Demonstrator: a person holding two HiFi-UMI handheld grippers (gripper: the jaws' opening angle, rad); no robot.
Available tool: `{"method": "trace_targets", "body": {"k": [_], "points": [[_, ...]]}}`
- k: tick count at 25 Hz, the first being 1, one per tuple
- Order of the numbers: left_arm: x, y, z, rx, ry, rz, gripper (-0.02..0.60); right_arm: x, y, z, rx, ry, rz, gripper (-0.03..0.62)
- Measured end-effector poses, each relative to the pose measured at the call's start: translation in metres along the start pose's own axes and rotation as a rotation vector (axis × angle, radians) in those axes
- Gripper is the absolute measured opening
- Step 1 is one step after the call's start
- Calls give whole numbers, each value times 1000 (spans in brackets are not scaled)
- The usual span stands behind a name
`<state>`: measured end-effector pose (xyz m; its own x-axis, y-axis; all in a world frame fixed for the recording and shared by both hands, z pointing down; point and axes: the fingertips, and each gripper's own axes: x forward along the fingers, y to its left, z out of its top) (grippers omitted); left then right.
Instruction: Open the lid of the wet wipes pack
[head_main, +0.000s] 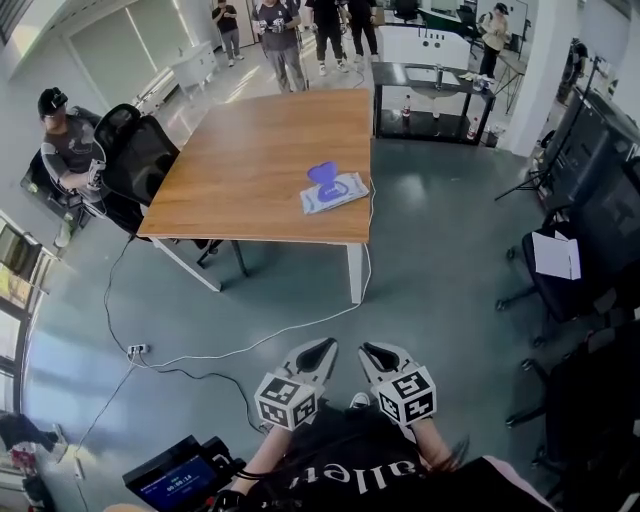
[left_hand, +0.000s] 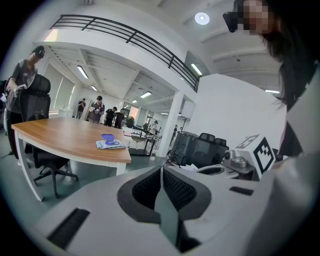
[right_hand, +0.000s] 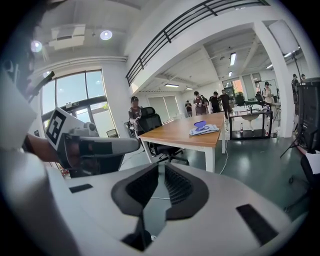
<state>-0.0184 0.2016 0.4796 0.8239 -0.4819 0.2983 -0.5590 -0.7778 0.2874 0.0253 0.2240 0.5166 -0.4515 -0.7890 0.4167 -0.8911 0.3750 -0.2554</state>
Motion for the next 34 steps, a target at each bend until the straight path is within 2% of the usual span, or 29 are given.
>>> {"method": "trace_targets", "body": {"k": [10, 22, 34], "points": [[-20, 16, 0, -18, -22, 40, 12, 14, 19, 8, -58, 28, 31, 46], [-21, 20, 0, -8, -38, 23, 12, 27, 20, 14, -76, 27, 39, 44], [-19, 30, 3, 1, -37, 37, 12, 31, 14, 13, -68, 25, 39, 46]]}}
